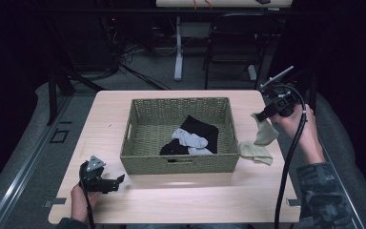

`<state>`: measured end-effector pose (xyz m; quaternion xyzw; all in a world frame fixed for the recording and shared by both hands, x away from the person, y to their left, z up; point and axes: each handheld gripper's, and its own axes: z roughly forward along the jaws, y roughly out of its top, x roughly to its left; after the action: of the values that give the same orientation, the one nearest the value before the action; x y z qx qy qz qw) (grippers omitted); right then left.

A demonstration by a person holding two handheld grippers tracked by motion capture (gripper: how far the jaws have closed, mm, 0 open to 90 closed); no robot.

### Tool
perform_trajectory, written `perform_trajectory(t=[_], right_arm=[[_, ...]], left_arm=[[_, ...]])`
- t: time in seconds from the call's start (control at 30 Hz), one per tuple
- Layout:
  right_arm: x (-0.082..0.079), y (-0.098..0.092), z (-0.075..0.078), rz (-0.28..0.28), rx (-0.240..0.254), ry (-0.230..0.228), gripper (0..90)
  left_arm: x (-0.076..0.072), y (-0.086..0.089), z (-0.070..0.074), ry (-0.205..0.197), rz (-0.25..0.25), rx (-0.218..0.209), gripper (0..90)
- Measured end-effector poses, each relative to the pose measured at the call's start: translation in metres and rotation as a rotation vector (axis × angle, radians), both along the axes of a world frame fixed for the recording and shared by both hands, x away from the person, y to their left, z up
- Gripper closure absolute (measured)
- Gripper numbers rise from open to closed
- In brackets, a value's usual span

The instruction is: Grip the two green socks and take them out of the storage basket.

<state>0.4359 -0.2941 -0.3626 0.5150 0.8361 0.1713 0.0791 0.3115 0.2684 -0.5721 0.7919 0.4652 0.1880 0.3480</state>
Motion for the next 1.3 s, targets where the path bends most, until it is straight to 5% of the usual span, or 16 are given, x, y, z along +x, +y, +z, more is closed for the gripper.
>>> perform_trajectory(t=[0.73, 0.9, 1.0, 1.03, 1.3], right_arm=[[0.008, -0.025, -0.129, -0.109, 0.036, 0.118, 78.5], [0.011, -0.026, -0.152, -0.136, 0.06, 0.139, 70.6], [0.011, -0.025, -0.157, -0.138, 0.055, 0.146, 67.6], [0.009, -0.026, -0.157, -0.159, 0.062, 0.128, 57.6], [-0.017, -0.028, -0.133, -0.141, 0.079, 0.042, 29.4]], left_arm=[[0.0, 0.001, 0.0, 0.002, 0.002, -0.002, 0.2], [0.0, 0.0, -0.001, 0.005, 0.001, -0.002, 0.2], [0.0, 0.0, 0.0, 0.003, 0.003, -0.004, 0.2], [0.0, 0.001, 0.0, 0.003, 0.002, -0.003, 0.2], [0.0, 0.0, -0.001, 0.001, -0.003, -0.002, 0.2]])
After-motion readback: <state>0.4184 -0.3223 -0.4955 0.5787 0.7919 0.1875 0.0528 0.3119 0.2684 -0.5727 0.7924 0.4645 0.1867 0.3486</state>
